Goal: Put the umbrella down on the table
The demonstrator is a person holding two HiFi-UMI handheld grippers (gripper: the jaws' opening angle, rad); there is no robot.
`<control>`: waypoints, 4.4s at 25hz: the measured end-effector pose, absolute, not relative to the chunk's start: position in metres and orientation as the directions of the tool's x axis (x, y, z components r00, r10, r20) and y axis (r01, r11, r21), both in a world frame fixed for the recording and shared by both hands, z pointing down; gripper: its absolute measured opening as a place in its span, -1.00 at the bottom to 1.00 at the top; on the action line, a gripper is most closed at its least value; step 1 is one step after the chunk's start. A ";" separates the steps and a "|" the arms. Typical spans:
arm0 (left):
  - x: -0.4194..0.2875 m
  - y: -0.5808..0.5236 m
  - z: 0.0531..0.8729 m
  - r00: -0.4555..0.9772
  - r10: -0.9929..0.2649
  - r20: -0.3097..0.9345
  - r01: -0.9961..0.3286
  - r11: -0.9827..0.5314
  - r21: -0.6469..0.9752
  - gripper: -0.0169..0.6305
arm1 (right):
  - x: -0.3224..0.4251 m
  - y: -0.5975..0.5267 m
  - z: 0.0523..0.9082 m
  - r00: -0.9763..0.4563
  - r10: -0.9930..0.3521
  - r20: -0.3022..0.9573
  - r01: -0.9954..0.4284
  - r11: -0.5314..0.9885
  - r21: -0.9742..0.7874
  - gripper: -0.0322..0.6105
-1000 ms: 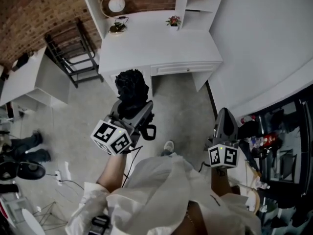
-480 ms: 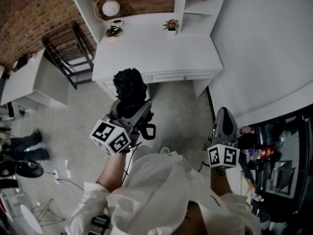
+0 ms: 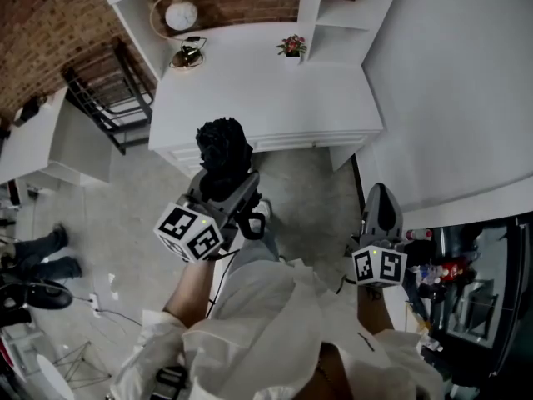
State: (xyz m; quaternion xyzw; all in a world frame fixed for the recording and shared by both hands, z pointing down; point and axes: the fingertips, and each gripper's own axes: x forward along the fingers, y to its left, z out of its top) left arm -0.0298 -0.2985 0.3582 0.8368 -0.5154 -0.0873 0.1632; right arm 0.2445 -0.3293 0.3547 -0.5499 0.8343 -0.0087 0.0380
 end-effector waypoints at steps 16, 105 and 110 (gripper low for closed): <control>-0.096 -0.523 0.381 0.538 -0.842 0.035 -0.775 -0.478 0.413 -0.08 | 0.139 -0.533 0.358 -0.395 -0.918 -0.028 -0.918 0.395 -0.026 -0.84; -0.156 -0.777 0.766 0.188 -0.527 0.829 -0.906 0.234 0.354 -0.01 | 0.005 -0.770 0.622 -0.692 -0.629 0.355 -0.715 0.665 -0.215 -0.84; -0.160 -0.777 0.770 0.169 -0.503 0.848 -0.908 0.254 0.332 0.02 | 0.006 -0.772 0.615 -0.688 -0.639 0.345 -0.719 0.664 -0.205 -0.84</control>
